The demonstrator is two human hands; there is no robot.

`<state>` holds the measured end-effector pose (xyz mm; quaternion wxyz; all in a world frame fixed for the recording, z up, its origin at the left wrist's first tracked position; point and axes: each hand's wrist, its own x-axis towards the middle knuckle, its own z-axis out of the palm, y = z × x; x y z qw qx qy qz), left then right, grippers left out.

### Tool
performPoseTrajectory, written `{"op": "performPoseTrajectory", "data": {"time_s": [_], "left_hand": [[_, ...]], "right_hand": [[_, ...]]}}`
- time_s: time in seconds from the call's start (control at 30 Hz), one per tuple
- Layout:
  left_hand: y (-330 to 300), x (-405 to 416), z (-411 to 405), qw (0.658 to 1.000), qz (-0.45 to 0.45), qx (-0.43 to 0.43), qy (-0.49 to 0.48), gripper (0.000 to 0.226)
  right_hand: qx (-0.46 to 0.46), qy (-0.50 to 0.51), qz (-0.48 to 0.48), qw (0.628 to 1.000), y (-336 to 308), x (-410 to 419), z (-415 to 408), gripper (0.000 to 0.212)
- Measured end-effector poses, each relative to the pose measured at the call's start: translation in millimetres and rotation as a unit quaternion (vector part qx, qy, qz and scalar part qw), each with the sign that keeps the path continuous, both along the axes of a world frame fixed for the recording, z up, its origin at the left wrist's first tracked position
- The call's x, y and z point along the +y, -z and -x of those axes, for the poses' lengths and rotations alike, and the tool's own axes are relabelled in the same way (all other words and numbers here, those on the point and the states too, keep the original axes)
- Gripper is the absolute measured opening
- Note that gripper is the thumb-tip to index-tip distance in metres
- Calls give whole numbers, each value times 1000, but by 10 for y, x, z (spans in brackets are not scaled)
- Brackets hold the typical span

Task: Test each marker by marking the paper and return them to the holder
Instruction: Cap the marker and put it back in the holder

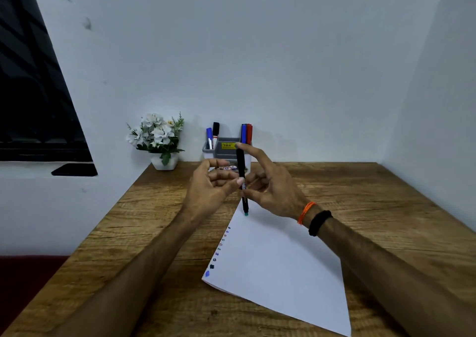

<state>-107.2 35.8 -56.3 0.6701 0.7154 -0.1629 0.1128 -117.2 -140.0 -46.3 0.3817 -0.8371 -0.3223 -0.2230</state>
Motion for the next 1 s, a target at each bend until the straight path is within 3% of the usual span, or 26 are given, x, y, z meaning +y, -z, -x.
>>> {"op": "performPoseTrajectory", "data": {"time_s": [0.1,0.17,0.27,0.43,1.0], "left_hand": [[46,51,-42,998,-52,22,-4,41],[107,104,-80,982,-182,19,-50,41],[218,183,-179,919,-380,-10,-104,54],[411,207,-364,824,-559,16,-92,66],[497,205,-430,826,-553,0,-112,65]], "right_hand": [[26,26,-30,999,-32,-59,-66,95],[34,56,-44,997,-89,-93,-150,95],[29,95,-45,994,-216,-105,-306,95],[-3,135,-52,989,-409,-103,-677,97],[-32,203,-13,979,-436,23,-1452,95]]}}
